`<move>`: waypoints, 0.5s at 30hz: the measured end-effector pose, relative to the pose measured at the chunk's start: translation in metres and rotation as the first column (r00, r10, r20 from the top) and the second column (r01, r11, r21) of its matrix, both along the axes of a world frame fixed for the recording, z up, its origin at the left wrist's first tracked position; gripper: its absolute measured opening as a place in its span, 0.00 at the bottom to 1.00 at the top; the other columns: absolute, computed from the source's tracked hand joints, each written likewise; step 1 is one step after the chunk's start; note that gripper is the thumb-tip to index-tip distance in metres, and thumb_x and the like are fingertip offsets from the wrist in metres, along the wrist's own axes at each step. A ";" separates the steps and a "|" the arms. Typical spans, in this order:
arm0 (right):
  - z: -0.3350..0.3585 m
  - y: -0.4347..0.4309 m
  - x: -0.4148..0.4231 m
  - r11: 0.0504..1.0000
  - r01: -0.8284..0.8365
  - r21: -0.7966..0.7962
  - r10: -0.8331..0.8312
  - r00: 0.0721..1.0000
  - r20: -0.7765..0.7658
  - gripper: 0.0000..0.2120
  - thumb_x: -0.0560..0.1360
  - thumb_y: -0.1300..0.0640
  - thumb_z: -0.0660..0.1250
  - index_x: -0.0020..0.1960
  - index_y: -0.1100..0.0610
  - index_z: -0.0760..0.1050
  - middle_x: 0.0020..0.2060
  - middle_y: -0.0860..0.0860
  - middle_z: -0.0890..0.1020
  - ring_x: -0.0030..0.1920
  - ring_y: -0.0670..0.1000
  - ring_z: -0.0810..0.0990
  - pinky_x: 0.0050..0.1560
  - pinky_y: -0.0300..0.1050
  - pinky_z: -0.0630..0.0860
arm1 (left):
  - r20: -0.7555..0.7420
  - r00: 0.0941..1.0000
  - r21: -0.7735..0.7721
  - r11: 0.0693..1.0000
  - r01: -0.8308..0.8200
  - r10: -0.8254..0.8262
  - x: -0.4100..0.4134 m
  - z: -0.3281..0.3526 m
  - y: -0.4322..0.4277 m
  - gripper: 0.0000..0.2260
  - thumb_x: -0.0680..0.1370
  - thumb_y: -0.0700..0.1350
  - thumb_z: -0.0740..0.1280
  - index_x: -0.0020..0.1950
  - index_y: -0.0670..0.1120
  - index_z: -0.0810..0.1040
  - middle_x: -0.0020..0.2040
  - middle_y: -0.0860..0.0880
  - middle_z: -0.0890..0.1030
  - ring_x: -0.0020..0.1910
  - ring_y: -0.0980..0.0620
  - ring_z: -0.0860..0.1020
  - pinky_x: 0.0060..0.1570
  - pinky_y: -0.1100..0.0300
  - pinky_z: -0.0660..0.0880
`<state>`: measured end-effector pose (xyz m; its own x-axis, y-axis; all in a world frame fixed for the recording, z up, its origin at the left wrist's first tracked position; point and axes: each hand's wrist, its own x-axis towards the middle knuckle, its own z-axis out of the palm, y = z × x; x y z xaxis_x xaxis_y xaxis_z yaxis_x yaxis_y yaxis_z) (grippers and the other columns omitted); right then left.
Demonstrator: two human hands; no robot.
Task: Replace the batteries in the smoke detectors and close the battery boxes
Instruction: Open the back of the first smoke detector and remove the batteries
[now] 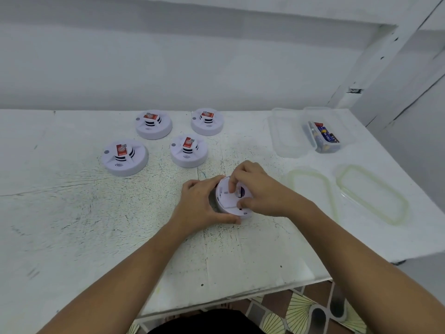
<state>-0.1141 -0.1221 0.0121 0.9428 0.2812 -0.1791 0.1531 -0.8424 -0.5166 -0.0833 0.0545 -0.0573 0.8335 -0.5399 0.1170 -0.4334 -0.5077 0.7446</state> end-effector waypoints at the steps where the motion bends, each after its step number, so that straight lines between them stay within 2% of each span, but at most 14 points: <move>1: 0.001 0.000 0.002 1.000 0.005 0.001 -0.005 1.000 -0.007 0.15 0.68 0.63 0.71 0.48 0.50 0.69 0.51 0.46 0.66 0.55 0.46 0.64 0.53 0.40 0.71 | 0.000 1.000 -0.005 1.000 -0.001 0.001 -0.001 0.001 0.000 0.38 0.55 0.73 0.70 0.61 0.60 0.71 0.49 0.68 0.76 0.52 0.69 0.71 0.60 0.67 0.55; 4: 0.007 0.000 0.006 0.997 0.057 0.056 -0.055 0.998 -0.041 0.15 0.68 0.63 0.72 0.44 0.49 0.68 0.47 0.45 0.64 0.48 0.43 0.67 0.46 0.38 0.72 | -0.001 1.000 -0.005 1.000 0.000 0.000 -0.001 0.002 -0.001 0.36 0.56 0.73 0.70 0.60 0.60 0.71 0.48 0.67 0.77 0.51 0.67 0.72 0.59 0.64 0.57; 6: 0.010 -0.005 0.011 0.969 0.189 0.158 -0.186 0.982 -0.032 0.15 0.67 0.62 0.73 0.42 0.48 0.69 0.44 0.45 0.66 0.45 0.44 0.69 0.43 0.39 0.68 | 0.004 1.000 0.000 1.000 -0.004 0.004 -0.002 0.002 -0.001 0.38 0.54 0.73 0.70 0.61 0.60 0.71 0.48 0.69 0.75 0.52 0.70 0.71 0.60 0.66 0.56; 8: 0.009 -0.016 0.020 0.886 0.361 0.292 -0.373 0.928 -0.018 0.12 0.68 0.63 0.73 0.44 0.52 0.73 0.45 0.46 0.71 0.45 0.46 0.72 0.40 0.38 0.68 | 0.009 1.000 0.001 1.000 -0.013 0.013 -0.002 0.003 0.000 0.40 0.54 0.74 0.69 0.62 0.59 0.69 0.49 0.72 0.71 0.53 0.76 0.66 0.59 0.70 0.53; 10: 0.001 -0.026 0.032 0.788 0.499 0.362 -0.532 0.847 -0.010 0.11 0.67 0.64 0.73 0.46 0.54 0.76 0.48 0.49 0.74 0.48 0.49 0.74 0.40 0.38 0.69 | 0.007 1.000 0.014 1.000 -0.012 0.012 -0.002 0.003 0.000 0.44 0.53 0.74 0.68 0.65 0.57 0.69 0.51 0.73 0.70 0.53 0.76 0.65 0.60 0.68 0.53; 13: -0.015 -0.029 0.046 0.789 0.570 0.229 -0.595 0.802 0.052 0.14 0.70 0.66 0.70 0.54 0.56 0.76 0.57 0.55 0.68 0.48 0.49 0.71 0.45 0.34 0.67 | 0.006 1.000 0.045 0.999 -0.014 0.014 -0.003 0.002 0.000 0.46 0.54 0.76 0.68 0.67 0.56 0.68 0.55 0.67 0.74 0.54 0.68 0.69 0.62 0.64 0.54; 15: -0.024 -0.026 0.049 0.807 0.571 0.151 -0.586 0.805 0.085 0.16 0.73 0.68 0.65 0.60 0.59 0.73 0.59 0.55 0.63 0.50 0.50 0.71 0.49 0.32 0.65 | 0.014 1.000 0.051 0.999 -0.018 0.017 -0.003 0.001 0.000 0.46 0.54 0.76 0.68 0.67 0.56 0.68 0.56 0.64 0.75 0.55 0.63 0.71 0.63 0.63 0.54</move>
<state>-0.0650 -0.1483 -0.0120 0.9482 -0.3131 -0.0536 -0.2769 -0.7318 -0.6227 -0.0862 0.0546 -0.0561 0.8416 -0.5306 0.1011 -0.4339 -0.5526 0.7116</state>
